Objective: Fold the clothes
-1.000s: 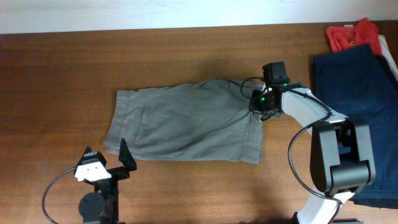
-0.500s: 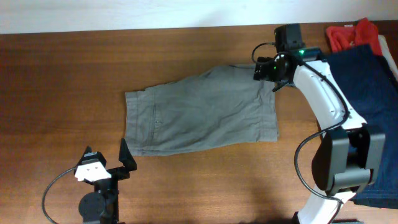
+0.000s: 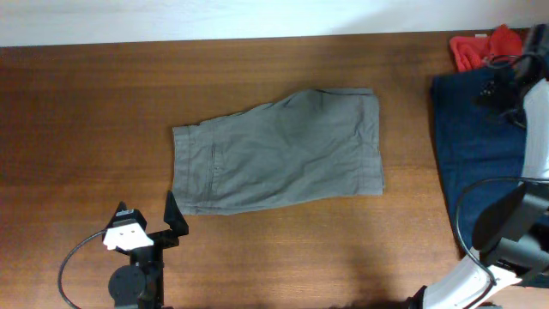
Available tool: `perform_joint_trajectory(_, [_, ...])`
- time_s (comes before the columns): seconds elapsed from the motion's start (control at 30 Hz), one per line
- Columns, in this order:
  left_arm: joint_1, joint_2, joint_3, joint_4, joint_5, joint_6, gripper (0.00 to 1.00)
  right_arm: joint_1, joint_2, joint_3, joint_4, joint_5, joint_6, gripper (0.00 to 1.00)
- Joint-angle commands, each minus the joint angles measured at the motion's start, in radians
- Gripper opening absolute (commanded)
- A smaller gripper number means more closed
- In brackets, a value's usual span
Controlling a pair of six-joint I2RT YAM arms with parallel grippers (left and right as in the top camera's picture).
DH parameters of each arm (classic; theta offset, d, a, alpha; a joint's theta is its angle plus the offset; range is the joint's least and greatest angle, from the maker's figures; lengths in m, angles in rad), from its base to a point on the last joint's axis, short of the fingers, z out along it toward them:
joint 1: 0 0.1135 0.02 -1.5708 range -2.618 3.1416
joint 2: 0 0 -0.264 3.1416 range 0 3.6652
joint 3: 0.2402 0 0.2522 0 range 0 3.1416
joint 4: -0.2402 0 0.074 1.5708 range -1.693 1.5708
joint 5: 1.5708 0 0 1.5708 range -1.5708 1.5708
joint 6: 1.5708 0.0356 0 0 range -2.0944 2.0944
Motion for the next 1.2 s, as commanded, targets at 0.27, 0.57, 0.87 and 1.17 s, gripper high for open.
perform_joint_trajectory(0.27, [-0.004, -0.005, -0.003, 0.153, 0.643, -0.328, 0.99, -0.016, -0.005, 0.016, -0.003, -0.014, 0.008, 0.98])
perform_joint_trajectory(0.57, [-0.004, 0.246, 0.435, -0.229, 0.347, -0.060, 0.99, -0.016, -0.005, 0.016, -0.003, -0.014, 0.008, 0.98])
perform_joint_trajectory(0.87, [-0.004, 1.239, 1.104, -0.805, 0.195, 0.021, 0.99, -0.016, -0.005, 0.016, -0.003, -0.014, 0.008, 0.98])
perform_joint_trajectory(1.17, [0.096, 1.656, 1.183, -0.656, 0.371, 0.106, 1.00, -0.016, -0.005, 0.016, -0.003, -0.014, 0.008, 0.98])
